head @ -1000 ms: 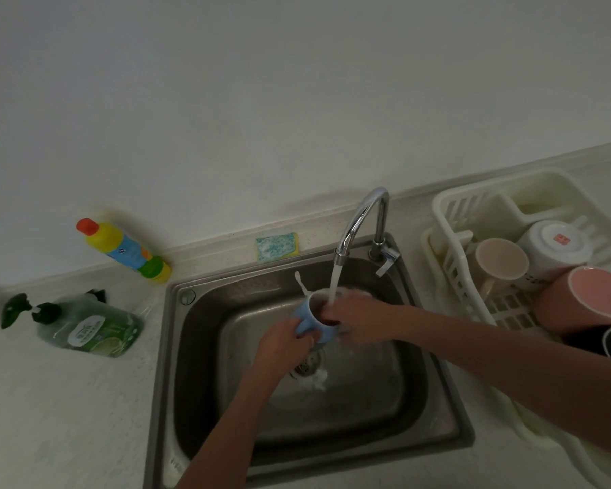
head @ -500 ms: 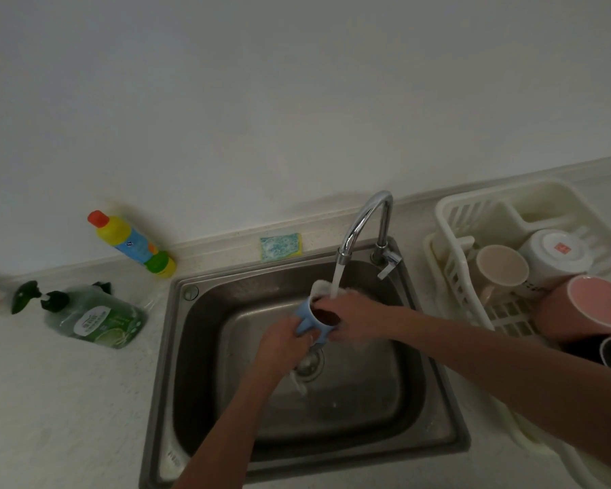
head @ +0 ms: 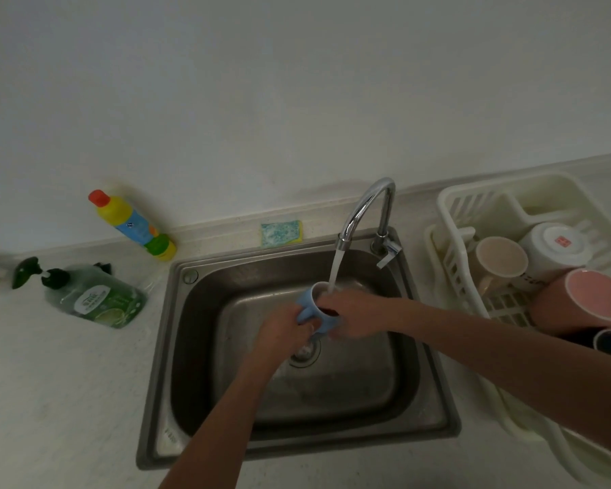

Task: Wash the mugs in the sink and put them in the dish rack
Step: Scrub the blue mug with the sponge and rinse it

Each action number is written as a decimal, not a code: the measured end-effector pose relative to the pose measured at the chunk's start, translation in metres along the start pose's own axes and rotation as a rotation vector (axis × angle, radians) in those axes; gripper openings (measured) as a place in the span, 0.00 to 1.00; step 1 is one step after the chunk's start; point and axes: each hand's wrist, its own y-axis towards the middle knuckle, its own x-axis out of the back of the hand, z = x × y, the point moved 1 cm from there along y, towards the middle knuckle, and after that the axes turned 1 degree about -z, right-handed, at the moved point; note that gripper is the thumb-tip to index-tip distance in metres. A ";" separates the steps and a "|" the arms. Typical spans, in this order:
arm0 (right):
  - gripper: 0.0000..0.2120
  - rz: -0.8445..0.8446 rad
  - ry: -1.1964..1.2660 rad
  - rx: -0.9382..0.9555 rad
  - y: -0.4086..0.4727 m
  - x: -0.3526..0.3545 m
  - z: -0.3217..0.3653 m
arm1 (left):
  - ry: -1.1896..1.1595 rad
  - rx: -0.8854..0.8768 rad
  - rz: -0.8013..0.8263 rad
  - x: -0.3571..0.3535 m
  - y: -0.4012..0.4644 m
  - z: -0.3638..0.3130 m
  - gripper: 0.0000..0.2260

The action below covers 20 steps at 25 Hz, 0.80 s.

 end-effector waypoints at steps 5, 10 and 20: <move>0.19 0.002 0.006 0.001 0.000 0.001 0.000 | 0.000 -0.002 0.025 0.006 -0.009 0.001 0.10; 0.21 -0.114 0.102 0.024 -0.002 0.005 -0.002 | 0.147 0.142 0.004 -0.009 -0.012 0.030 0.04; 0.22 -0.009 -0.035 0.040 -0.007 -0.006 0.001 | 0.058 0.048 0.037 -0.005 0.000 0.001 0.12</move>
